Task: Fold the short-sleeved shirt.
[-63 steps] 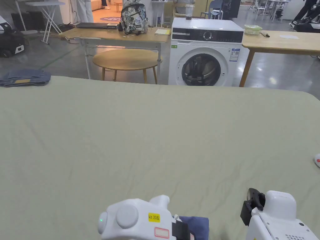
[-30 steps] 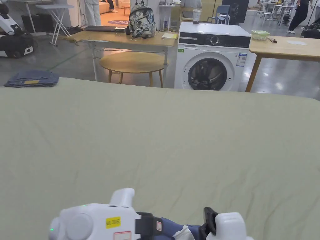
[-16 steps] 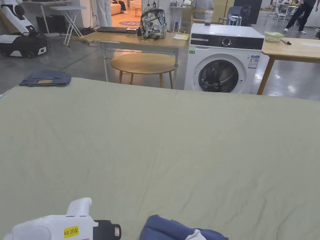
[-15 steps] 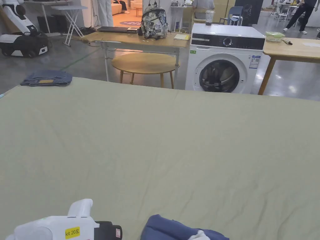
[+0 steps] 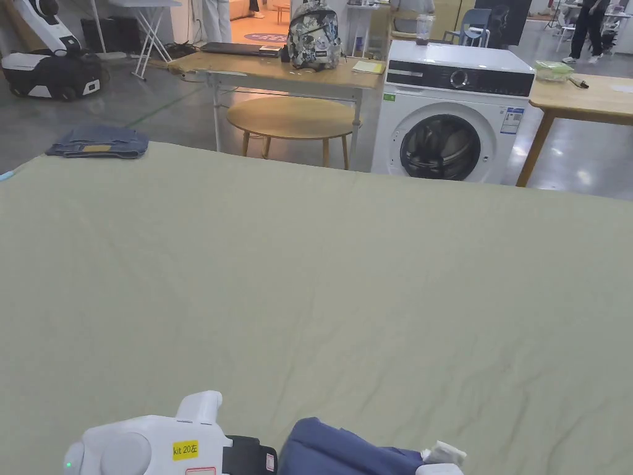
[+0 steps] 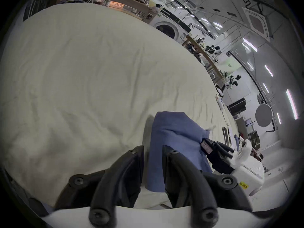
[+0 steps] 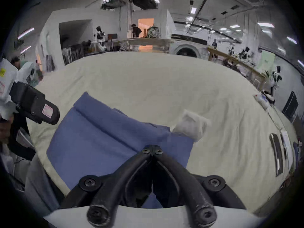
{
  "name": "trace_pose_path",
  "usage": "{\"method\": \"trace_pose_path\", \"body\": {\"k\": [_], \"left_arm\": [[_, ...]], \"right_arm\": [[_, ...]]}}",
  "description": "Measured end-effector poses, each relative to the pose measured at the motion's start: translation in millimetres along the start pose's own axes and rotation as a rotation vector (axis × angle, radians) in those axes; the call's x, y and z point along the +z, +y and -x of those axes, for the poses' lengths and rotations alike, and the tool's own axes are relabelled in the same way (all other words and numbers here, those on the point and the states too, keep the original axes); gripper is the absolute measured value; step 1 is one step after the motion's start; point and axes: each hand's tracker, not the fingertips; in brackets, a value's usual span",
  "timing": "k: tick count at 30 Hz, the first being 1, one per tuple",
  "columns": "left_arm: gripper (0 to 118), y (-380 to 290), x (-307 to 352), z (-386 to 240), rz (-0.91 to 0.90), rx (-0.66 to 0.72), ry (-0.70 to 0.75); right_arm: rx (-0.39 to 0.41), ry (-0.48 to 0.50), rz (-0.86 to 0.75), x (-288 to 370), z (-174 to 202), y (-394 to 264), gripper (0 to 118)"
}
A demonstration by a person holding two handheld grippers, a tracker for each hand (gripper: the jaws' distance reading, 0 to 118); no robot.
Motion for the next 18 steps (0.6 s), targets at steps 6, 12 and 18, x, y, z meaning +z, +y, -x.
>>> {"method": "trace_pose_path", "body": {"k": [6,12,18], "left_arm": [[19,6.6,-6.2,0.9,0.04,-0.03,-0.011],[0,9.5,1.6,-0.8,0.003,-0.033,-0.103],[0,11.4,9.8,-4.1,0.03,-0.101,-0.099]], "right_arm": [[-0.054,0.035,0.05,-7.3,-5.8,0.7,0],[-0.055,0.022,0.041,-15.8,-2.0,-10.0,0],[-0.062,0.011,0.023,-14.8,0.2,-12.1,0]]}}
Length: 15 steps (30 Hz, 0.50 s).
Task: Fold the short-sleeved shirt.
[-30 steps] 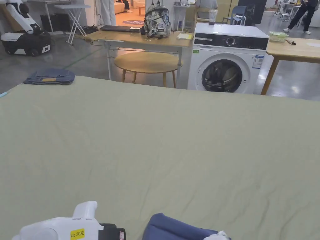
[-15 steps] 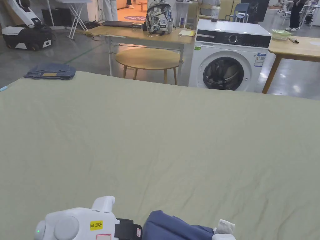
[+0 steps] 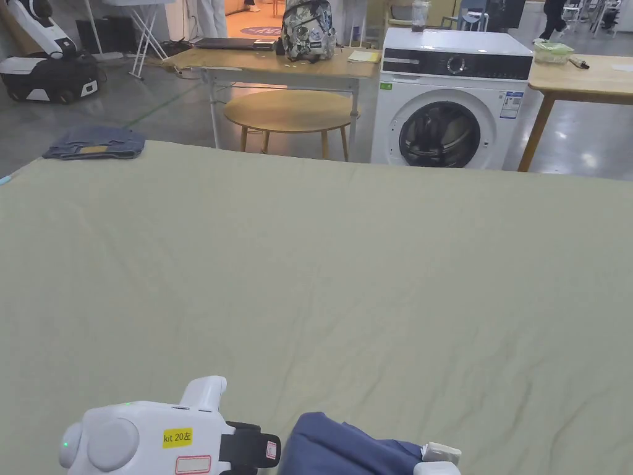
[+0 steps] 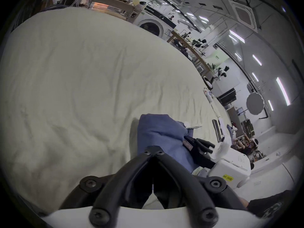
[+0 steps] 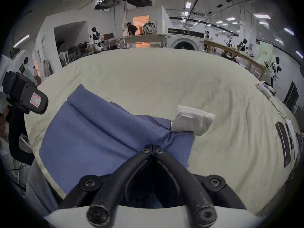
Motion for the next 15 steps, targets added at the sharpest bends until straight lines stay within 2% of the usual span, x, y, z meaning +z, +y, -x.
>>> {"method": "trace_pose_path", "body": {"k": [1,2,3,4,6,7,12,15], "left_arm": [[0,0.6,0.4,2.0,0.003,0.006,-0.027],[6,2.1,-0.2,5.0,0.006,0.011,-0.025],[22,3.5,-1.7,6.8,0.011,0.013,-0.025],[48,5.0,-5.6,15.0,0.008,0.015,-0.019],[78,9.4,-14.6,27.7,0.025,0.031,-0.041],[90,11.5,-20.9,33.6,0.052,0.065,-0.073],[92,12.8,-62.2,50.4,0.15,0.165,-0.161],[92,9.7,-75.7,44.7,0.161,0.087,-0.215]], "right_arm": [[-0.002,-0.001,-0.001,0.1,0.2,0.0,0],[-0.002,-0.001,-0.002,0.0,-0.3,-0.2,0],[-0.003,-0.001,-0.002,0.0,-0.4,-0.3,0],[-0.006,0.001,-0.002,0.0,-1.0,-0.3,0],[-0.01,0.006,-0.001,0.3,-2.6,0.1,0],[-0.016,0.01,0.001,0.3,-4.2,0.4,0],[-0.061,0.04,0.016,-1.4,-12.8,3.1,0],[-0.08,0.054,0.024,-2.1,-15.8,3.8,0]]}}
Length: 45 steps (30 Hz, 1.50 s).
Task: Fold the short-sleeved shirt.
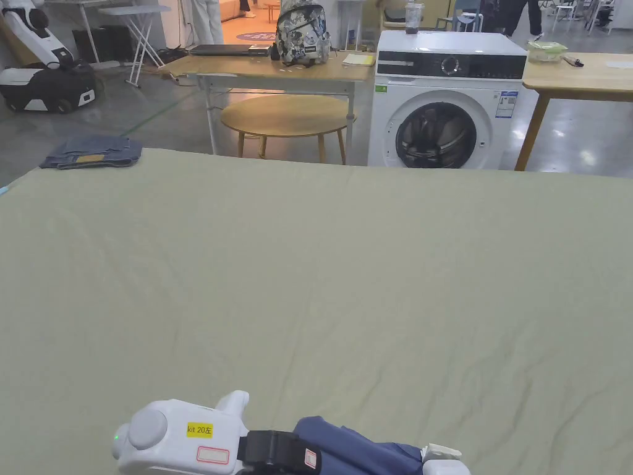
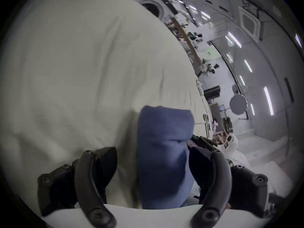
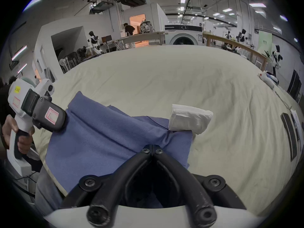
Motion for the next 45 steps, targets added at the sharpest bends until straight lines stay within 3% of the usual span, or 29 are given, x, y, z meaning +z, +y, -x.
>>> {"method": "trace_pose_path", "body": {"k": [2,6,9,10,13,22,31,45], "left_arm": [[92,-2.1,-2.4,-12.3,0.027,-0.052,-0.034],[87,-0.9,-7.5,-4.2,0.058,-0.011,-0.123],[32,-1.3,-16.5,10.5,0.064,0.084,-0.168],[26,-3.1,-21.7,18.6,0.059,0.115,-0.128],[17,-11.2,-21.8,22.7,0.025,0.193,-0.218],[14,-11.1,7.7,-18.2,-0.009,0.07,-0.228],[14,4.9,45.9,-38.8,-0.023,0.049,-0.174],[14,18.4,212.0,-7.7,-0.136,0.029,-0.015]], "right_arm": [[-0.006,0.007,0.0,0.6,-1.6,0.6,0],[-0.004,0.018,-0.004,1.0,-3.3,0.4,0],[-0.01,0.031,-0.011,1.7,-5.9,0.0,0],[-0.01,0.032,-0.015,1.9,-6.8,-0.3,0],[-0.004,0.036,-0.016,1.6,-6.8,0.5,0],[0.057,0.016,-0.046,9.1,2.3,9.2,0],[0.093,0.062,-0.059,13.2,17.1,25.4,0],[0.153,0.134,-0.097,1.0,59.8,55.4,0]]}}
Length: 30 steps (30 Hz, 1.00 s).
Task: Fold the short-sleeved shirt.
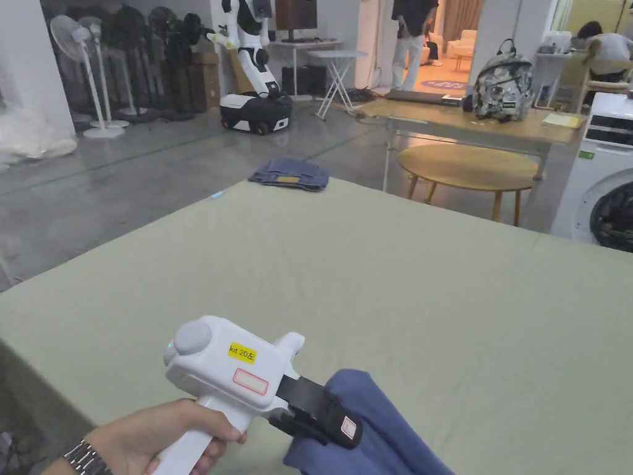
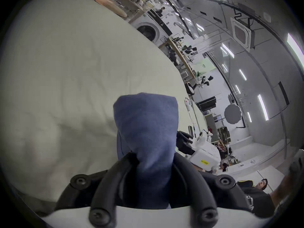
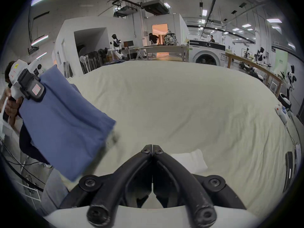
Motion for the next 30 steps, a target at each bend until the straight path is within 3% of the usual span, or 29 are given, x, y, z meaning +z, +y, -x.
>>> {"method": "trace_pose_path", "body": {"k": [11,16,24,26,28,30], "left_arm": [[14,47.6,155.6,110.5,-0.075,0.075,0.222],[14,46.8,210.2,126.7,-0.13,0.16,0.325],[14,50.7,240.9,172.3,-0.109,0.269,0.452],[24,45.4,235.6,172.9,-0.087,0.29,0.489],[44,49.8,241.8,187.9,-0.099,0.297,0.521],[50,52.3,248.5,191.3,-0.113,0.26,0.617]], "right_arm": [[0.026,0.005,-0.003,-8.5,17.8,10.4,0],[0.032,-0.015,0.02,-11.6,20.3,9.8,0],[0.046,-0.032,0.048,-16.8,28.5,10.9,0],[0.052,-0.033,0.051,-17.5,30.6,11.7,0],[0.056,-0.034,0.053,-17.9,32.6,13.1,0],[0.062,-0.033,0.055,-18.9,33.2,14.4,0]]}}
